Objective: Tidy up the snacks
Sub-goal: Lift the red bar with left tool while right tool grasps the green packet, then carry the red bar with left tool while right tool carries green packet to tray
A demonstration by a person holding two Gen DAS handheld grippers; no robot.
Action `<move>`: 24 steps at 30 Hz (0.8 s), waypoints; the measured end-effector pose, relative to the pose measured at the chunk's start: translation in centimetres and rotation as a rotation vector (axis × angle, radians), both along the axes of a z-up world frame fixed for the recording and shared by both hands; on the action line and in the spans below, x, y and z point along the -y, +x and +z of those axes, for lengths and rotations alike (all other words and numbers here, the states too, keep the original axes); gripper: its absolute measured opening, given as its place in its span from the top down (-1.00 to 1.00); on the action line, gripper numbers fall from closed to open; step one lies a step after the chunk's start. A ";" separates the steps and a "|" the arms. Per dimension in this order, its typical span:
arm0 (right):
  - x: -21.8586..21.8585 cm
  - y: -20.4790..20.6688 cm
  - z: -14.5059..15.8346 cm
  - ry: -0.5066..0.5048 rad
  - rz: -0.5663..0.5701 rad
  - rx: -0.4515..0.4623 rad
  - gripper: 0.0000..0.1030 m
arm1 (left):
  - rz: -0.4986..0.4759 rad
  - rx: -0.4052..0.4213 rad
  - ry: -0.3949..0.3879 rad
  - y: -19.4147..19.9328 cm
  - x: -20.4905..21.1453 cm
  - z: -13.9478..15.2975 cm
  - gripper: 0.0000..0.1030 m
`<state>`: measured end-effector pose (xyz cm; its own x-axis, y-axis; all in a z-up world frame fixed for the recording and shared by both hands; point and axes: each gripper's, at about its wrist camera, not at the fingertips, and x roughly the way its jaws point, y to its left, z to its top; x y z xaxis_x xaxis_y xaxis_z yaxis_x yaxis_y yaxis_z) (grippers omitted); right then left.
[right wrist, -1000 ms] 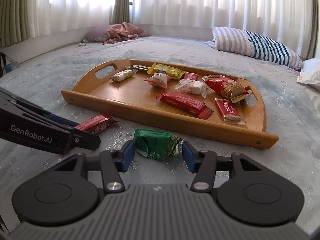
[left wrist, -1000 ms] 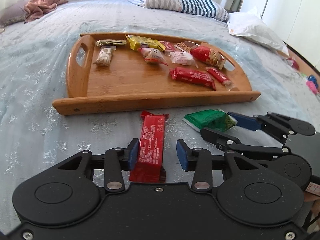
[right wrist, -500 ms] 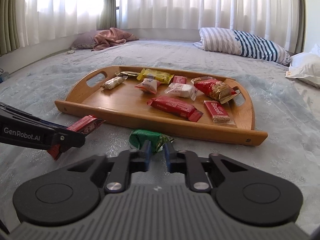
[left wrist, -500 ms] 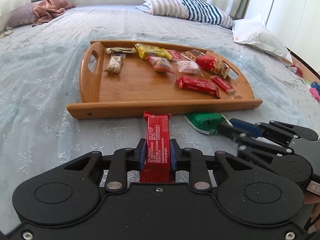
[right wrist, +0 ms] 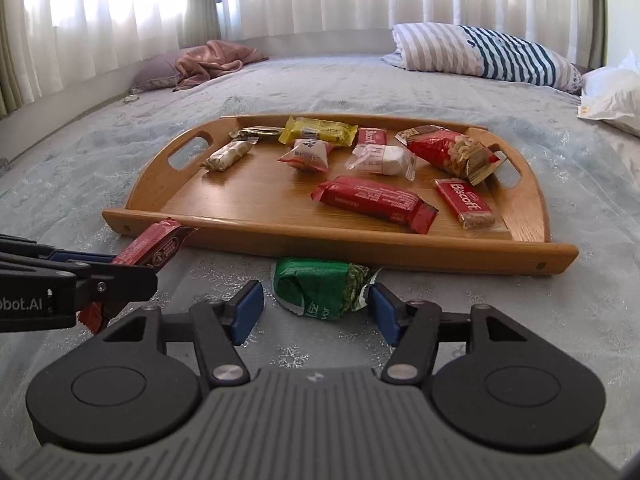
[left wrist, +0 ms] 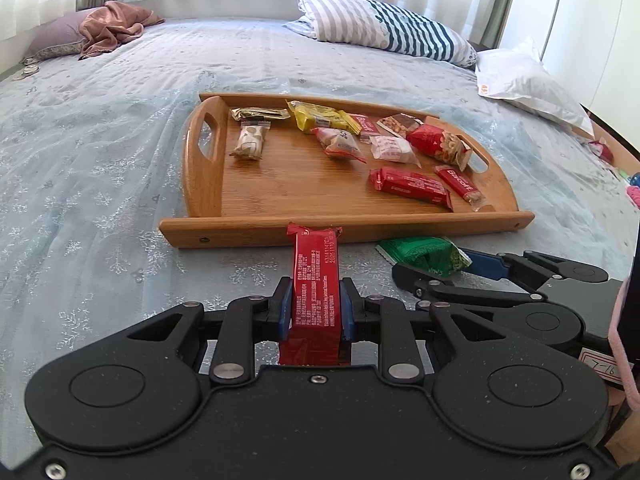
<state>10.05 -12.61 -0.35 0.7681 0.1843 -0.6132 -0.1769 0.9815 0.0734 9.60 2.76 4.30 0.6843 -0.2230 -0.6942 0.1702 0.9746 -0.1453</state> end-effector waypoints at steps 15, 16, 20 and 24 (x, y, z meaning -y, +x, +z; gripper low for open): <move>-0.1 -2.2 1.9 -0.020 0.015 0.086 0.07 | 0.013 0.016 -0.011 0.2 -0.4 0.5 0.55; -0.1 -2.3 2.1 -0.018 0.014 0.093 0.07 | 0.013 0.019 -0.011 0.3 -0.4 0.6 0.55; -0.1 -2.4 3.1 -0.012 0.011 0.121 0.07 | 0.007 0.031 -0.017 0.9 -0.5 1.2 0.55; -0.4 -2.0 3.8 -0.011 0.009 0.150 0.08 | 0.017 0.061 -0.027 2.0 -0.9 2.4 0.55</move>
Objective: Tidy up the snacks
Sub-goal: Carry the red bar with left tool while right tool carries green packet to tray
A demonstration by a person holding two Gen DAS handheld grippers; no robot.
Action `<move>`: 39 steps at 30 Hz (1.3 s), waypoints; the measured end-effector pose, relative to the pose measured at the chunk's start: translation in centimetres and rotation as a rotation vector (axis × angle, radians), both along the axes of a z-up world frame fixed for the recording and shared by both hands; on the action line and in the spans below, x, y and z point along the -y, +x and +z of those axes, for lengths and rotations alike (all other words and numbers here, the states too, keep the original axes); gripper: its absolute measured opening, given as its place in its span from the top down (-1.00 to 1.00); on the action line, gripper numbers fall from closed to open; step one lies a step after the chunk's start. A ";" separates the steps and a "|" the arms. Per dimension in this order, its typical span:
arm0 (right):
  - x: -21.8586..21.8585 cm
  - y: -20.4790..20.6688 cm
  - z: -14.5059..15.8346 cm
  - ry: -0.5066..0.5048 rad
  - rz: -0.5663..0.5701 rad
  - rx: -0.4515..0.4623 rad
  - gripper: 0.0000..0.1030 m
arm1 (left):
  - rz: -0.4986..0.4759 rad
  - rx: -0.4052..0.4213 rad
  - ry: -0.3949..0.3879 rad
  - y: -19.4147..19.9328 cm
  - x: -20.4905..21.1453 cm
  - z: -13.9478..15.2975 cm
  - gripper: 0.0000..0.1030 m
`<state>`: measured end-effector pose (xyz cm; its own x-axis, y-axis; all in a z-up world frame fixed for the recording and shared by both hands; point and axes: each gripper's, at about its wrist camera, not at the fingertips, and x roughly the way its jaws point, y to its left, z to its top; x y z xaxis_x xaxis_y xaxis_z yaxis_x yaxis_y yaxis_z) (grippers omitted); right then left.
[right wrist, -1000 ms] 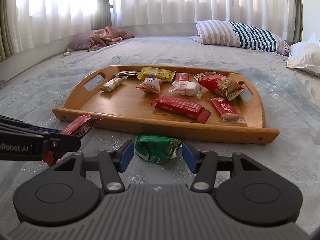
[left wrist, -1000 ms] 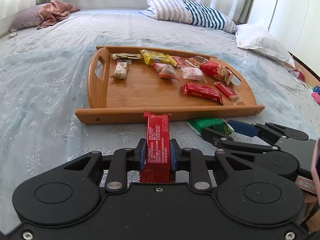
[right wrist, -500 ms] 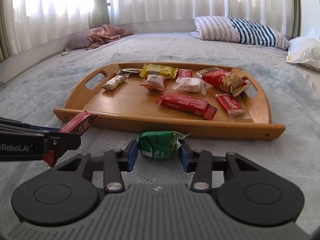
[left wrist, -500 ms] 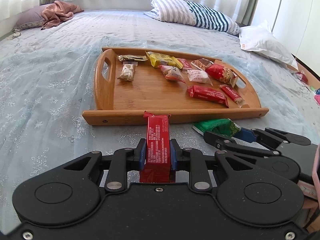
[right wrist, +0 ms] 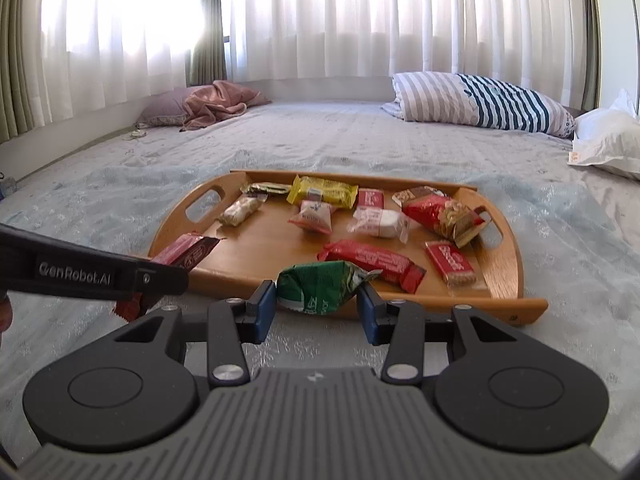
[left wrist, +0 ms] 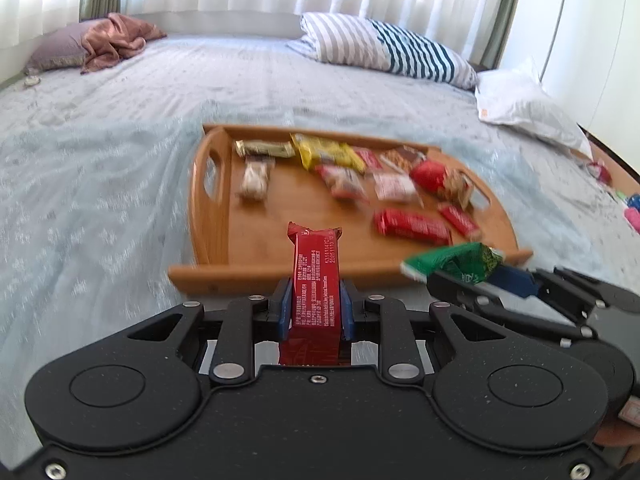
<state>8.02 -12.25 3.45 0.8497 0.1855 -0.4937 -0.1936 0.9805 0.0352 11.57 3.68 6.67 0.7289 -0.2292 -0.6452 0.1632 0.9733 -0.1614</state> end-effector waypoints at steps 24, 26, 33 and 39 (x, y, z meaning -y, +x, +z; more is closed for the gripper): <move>2.5 1.3 -3.4 0.021 -0.064 -0.087 -0.64 | -0.017 0.011 0.037 1.6 0.4 -0.3 0.55; 2.6 1.8 -3.5 0.027 -0.037 -0.105 -0.65 | -0.017 0.007 0.036 1.7 0.5 -0.3 0.55; 2.1 2.7 -3.8 0.038 0.023 -0.152 -0.06 | -0.021 -0.003 0.039 1.8 0.6 -0.3 0.55; 2.1 1.9 -2.9 0.050 0.030 -0.133 0.06 | -0.015 -0.002 0.042 1.7 0.4 -0.2 0.55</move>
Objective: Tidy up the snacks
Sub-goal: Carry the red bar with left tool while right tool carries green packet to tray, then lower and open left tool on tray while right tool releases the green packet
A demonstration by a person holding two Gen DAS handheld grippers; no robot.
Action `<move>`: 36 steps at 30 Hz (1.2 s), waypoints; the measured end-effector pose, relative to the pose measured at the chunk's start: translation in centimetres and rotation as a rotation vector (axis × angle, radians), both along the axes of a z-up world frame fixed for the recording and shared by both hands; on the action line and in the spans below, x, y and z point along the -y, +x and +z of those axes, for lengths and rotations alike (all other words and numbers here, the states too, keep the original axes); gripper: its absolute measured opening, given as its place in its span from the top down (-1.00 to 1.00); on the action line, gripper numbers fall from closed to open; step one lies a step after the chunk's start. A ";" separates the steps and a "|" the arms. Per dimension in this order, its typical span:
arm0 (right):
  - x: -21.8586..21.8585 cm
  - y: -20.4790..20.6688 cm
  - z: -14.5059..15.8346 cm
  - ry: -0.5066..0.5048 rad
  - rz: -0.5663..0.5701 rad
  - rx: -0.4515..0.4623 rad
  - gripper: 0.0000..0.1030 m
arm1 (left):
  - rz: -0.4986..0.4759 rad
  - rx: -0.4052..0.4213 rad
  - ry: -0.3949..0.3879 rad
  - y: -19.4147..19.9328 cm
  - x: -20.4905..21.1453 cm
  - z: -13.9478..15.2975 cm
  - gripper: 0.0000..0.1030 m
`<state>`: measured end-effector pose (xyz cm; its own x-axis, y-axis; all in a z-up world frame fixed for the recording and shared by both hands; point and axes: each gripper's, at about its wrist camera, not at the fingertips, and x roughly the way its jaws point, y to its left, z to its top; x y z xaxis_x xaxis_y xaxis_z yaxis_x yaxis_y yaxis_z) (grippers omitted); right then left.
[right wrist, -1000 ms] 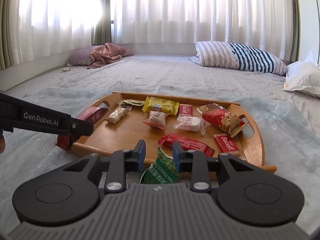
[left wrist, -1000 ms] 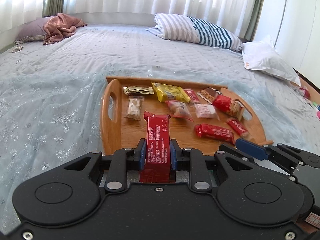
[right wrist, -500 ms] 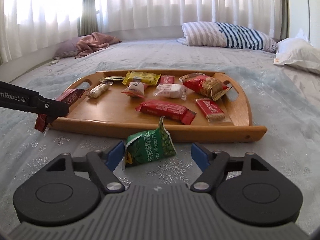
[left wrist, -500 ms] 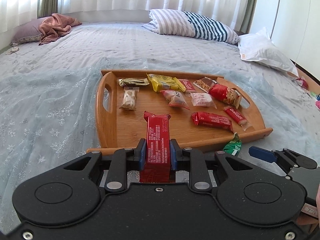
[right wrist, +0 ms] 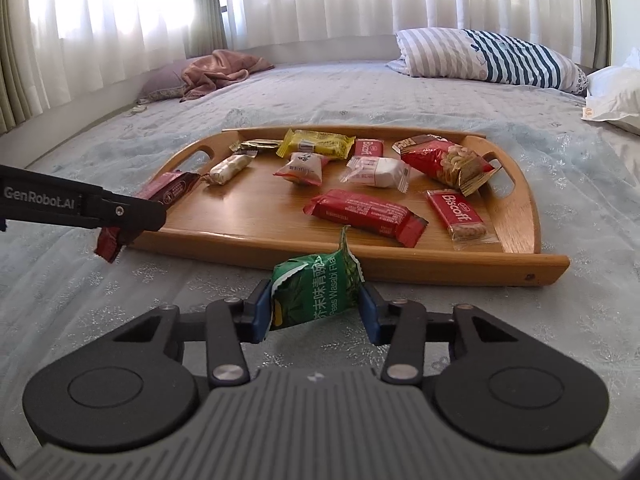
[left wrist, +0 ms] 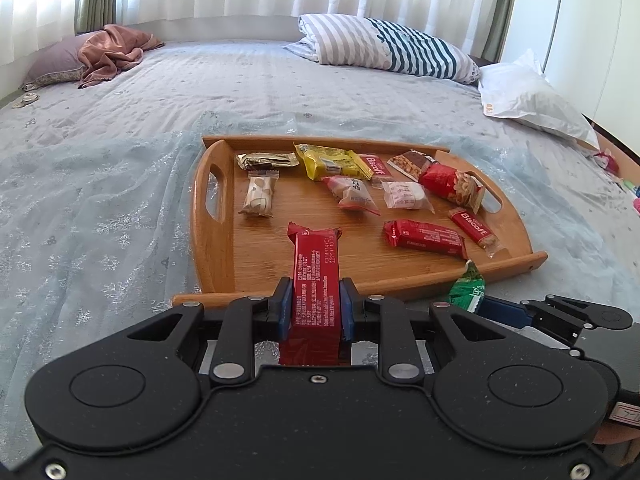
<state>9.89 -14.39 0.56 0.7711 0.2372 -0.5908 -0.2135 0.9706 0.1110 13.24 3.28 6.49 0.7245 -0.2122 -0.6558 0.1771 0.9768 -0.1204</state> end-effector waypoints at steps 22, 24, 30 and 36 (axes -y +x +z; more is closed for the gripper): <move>-2.1 5.3 4.1 0.027 0.094 0.033 0.10 | 0.068 -0.016 -0.023 5.0 -0.9 1.7 0.55; -2.6 6.2 3.8 0.003 0.094 0.028 0.10 | 0.074 -0.039 -0.020 6.0 -0.9 1.2 0.55; -3.9 8.0 2.7 -0.079 0.117 0.003 0.11 | 0.097 -0.080 -0.001 7.9 -0.8 -0.4 0.55; -4.7 8.8 2.1 -0.119 0.132 -0.004 0.11 | 0.105 -0.091 0.018 8.7 -0.5 -1.4 0.55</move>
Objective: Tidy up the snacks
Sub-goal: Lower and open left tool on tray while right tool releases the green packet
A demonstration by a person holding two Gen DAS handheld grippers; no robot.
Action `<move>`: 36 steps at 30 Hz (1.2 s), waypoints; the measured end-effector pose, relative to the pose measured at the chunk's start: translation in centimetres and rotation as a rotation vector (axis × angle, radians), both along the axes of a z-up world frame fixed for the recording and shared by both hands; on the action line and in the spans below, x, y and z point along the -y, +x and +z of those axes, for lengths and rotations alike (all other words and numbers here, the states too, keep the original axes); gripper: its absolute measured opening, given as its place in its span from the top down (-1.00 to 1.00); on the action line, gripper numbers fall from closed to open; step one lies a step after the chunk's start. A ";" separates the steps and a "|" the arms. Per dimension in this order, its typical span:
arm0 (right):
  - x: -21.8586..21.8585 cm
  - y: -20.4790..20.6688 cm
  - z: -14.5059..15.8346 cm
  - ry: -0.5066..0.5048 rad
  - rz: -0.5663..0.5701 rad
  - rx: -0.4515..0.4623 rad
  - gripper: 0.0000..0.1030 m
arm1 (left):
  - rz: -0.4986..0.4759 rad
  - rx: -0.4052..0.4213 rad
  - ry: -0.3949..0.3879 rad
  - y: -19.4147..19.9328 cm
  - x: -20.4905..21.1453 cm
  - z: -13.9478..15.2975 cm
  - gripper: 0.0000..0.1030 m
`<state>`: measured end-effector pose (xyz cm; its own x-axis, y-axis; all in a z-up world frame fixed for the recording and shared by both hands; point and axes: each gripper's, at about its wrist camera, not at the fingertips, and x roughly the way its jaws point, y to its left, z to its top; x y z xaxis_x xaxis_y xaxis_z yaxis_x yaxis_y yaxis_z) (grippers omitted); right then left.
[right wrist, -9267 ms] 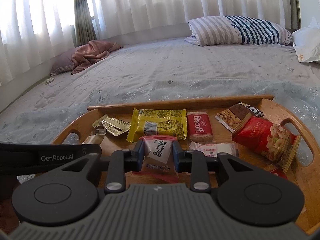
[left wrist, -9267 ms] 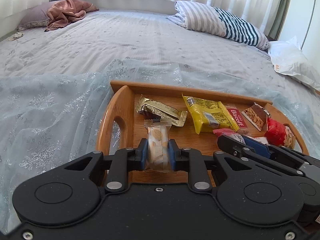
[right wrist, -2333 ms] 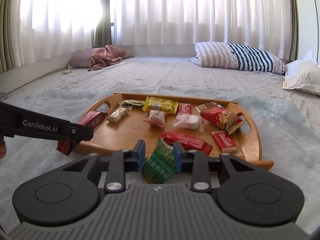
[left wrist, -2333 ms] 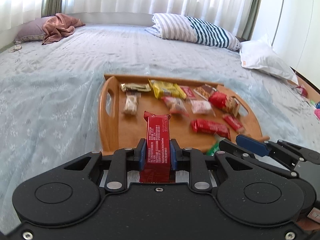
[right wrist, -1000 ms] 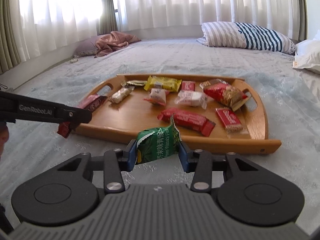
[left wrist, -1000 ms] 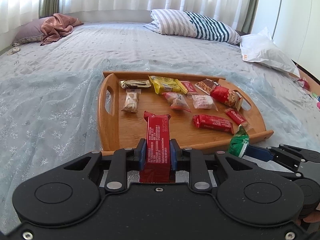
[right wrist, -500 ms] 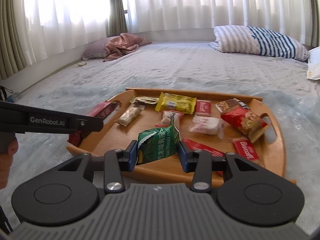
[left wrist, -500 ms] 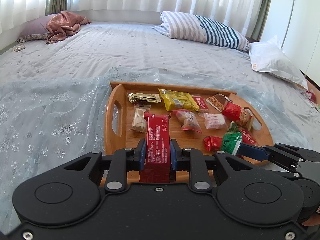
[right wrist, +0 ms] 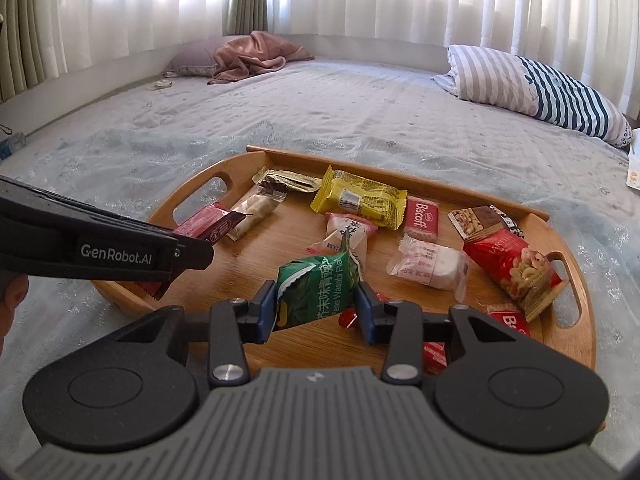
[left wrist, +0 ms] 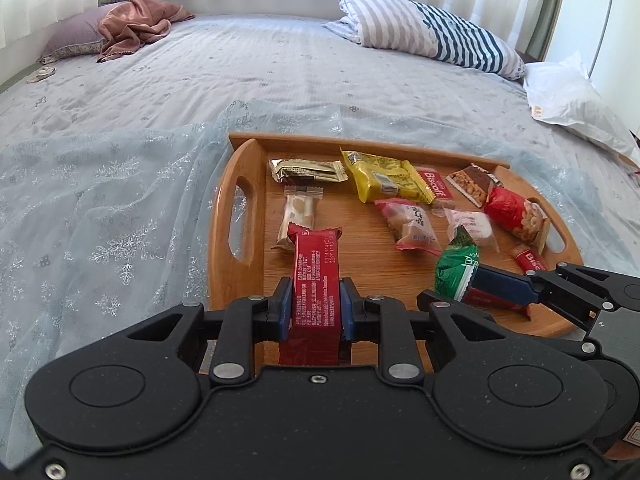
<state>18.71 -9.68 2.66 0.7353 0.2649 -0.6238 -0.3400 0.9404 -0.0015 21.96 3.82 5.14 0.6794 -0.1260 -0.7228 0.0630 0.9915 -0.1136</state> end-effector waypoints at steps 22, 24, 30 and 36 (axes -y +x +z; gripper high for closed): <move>-0.3 1.3 -1.1 0.034 -0.010 -0.013 0.10 | 0.005 -0.009 0.023 1.2 0.3 -1.5 0.55; -0.1 1.3 -1.1 0.045 -0.007 -0.012 -0.02 | 0.009 -0.009 0.024 1.2 0.3 -1.5 0.55; 0.4 1.2 -1.0 0.078 -0.004 -0.014 -0.24 | 0.022 -0.002 0.026 1.3 0.0 -1.4 0.22; 0.9 0.5 -0.2 0.094 -0.007 0.006 -0.34 | 0.036 0.017 0.030 0.7 -0.1 -0.7 -0.07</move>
